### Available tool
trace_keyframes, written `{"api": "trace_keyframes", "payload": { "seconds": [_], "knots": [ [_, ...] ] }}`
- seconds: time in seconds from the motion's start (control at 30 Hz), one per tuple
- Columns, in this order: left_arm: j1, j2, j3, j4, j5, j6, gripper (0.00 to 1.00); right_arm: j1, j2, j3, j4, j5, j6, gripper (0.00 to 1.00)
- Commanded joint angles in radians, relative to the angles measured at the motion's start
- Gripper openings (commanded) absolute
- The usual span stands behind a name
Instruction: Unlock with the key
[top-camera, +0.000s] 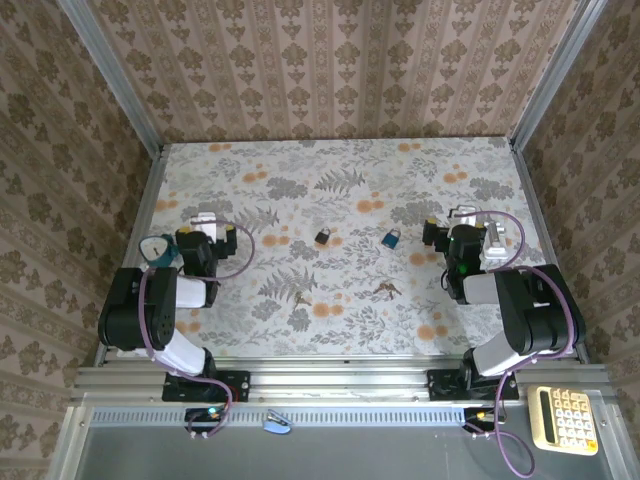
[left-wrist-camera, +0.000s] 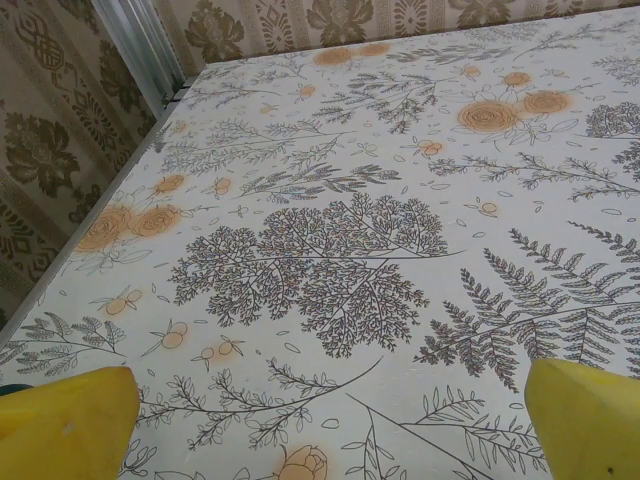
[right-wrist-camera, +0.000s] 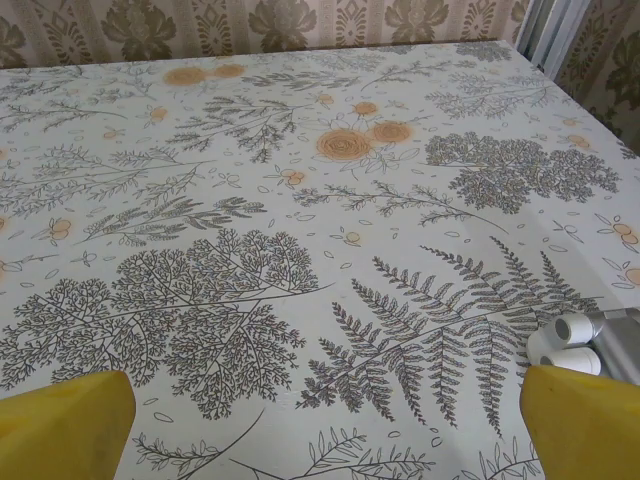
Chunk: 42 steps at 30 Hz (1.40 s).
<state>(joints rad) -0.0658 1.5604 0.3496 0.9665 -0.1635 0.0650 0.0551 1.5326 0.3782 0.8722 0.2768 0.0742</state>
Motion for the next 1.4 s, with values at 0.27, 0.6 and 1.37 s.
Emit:
{"api": "trace_keyframes", "payload": {
  "seconds": [0.27, 0.6, 1.37],
  "knots": [
    [0.001, -0.003, 0.022, -0.005, 0.016, 0.016, 1.0, 0.003, -0.001, 0.01, 0.022, 0.012, -0.005, 1.0],
    [0.006, -0.003, 0.025, -0.013, 0.028, 0.013, 1.0, 0.003, -0.001, 0.008, 0.024, 0.013, -0.005, 1.0],
    [0.017, -0.094, 0.059, -0.142, 0.032, 0.002, 1.0, 0.019, -0.086, 0.045, -0.105, 0.006, -0.031, 1.0]
  ]
}}
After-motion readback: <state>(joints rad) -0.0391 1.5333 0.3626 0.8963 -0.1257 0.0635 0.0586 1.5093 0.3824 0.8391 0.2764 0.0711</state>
